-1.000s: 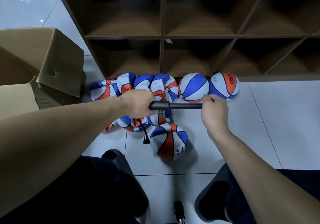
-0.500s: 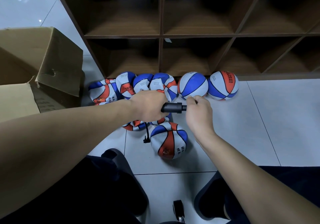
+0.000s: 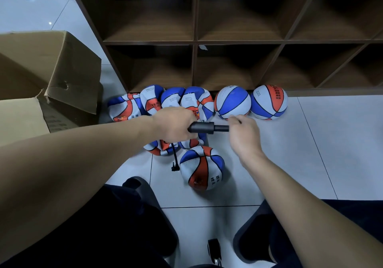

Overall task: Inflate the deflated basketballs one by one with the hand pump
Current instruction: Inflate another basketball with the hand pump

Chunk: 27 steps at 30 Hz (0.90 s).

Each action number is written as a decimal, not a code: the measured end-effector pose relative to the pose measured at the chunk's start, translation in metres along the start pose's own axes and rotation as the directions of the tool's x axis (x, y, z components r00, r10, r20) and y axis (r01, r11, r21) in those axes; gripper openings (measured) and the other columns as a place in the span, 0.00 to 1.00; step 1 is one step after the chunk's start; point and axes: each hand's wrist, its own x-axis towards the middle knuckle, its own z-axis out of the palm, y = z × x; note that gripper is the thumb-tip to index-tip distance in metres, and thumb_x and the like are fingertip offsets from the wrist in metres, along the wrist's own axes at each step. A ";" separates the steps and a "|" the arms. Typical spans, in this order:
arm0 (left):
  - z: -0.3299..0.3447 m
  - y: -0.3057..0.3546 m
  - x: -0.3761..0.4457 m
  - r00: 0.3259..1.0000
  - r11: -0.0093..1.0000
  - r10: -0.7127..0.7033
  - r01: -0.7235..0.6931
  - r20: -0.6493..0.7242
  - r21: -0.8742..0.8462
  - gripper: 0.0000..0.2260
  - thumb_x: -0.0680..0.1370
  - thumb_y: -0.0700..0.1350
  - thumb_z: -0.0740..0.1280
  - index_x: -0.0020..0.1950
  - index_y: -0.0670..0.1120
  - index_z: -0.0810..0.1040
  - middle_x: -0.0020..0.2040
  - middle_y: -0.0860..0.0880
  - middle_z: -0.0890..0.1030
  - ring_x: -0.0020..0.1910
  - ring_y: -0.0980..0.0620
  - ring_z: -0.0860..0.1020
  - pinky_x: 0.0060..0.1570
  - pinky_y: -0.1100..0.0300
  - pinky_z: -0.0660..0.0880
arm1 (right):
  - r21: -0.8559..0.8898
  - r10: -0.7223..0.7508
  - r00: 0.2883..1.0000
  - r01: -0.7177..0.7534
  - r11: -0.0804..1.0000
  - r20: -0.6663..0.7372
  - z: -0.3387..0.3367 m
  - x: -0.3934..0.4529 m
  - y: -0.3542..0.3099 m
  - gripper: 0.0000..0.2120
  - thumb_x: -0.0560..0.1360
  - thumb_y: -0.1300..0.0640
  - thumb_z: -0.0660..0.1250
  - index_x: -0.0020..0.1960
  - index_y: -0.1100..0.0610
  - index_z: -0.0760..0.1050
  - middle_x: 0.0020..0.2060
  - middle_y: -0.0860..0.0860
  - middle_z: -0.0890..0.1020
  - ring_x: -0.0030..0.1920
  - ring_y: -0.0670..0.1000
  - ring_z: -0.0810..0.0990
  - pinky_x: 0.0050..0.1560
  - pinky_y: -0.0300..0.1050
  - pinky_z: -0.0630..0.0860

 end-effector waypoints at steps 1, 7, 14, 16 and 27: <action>-0.002 -0.007 -0.001 1.000 1.000 -0.019 0.019 0.017 -0.012 0.11 0.82 0.56 0.69 0.43 0.53 0.78 0.35 0.51 0.80 0.36 0.49 0.80 0.38 0.51 0.79 | 0.000 0.010 0.999 -0.010 1.000 -0.032 -0.007 0.005 0.000 0.17 0.82 0.57 0.62 0.35 0.55 0.62 0.31 0.51 0.66 0.35 0.53 0.63 0.37 0.48 0.61; -0.003 -0.031 -0.004 0.994 0.996 -0.078 0.081 0.075 -0.043 0.10 0.81 0.55 0.70 0.43 0.52 0.80 0.36 0.50 0.82 0.35 0.48 0.82 0.39 0.48 0.81 | 0.069 0.054 0.989 -0.045 0.997 -0.136 -0.026 0.016 0.002 0.18 0.81 0.59 0.63 0.35 0.55 0.61 0.29 0.49 0.63 0.33 0.51 0.61 0.36 0.48 0.60; -0.001 -0.013 -0.003 0.997 0.997 -0.073 0.074 0.036 -0.007 0.13 0.82 0.56 0.68 0.40 0.52 0.76 0.33 0.50 0.79 0.32 0.49 0.77 0.36 0.50 0.79 | 0.064 0.021 0.990 -0.012 0.998 -0.141 -0.008 0.004 0.003 0.15 0.81 0.57 0.61 0.36 0.57 0.65 0.31 0.51 0.68 0.34 0.53 0.65 0.38 0.50 0.65; -0.002 -0.006 -0.003 0.998 0.998 -0.066 0.066 0.022 -0.011 0.13 0.82 0.55 0.67 0.40 0.51 0.76 0.32 0.51 0.78 0.31 0.49 0.76 0.35 0.52 0.76 | 0.057 0.005 0.991 0.003 0.998 -0.133 -0.003 0.002 0.002 0.15 0.81 0.57 0.61 0.37 0.58 0.65 0.32 0.52 0.69 0.35 0.53 0.66 0.38 0.51 0.65; 0.001 0.020 0.002 0.999 1.000 -0.015 0.014 -0.031 -0.022 0.13 0.81 0.57 0.68 0.41 0.51 0.79 0.34 0.50 0.81 0.33 0.47 0.81 0.34 0.51 0.80 | 0.057 -0.052 0.998 0.054 0.997 -0.037 0.012 -0.015 -0.006 0.19 0.85 0.56 0.61 0.35 0.52 0.65 0.31 0.47 0.69 0.32 0.48 0.68 0.32 0.40 0.66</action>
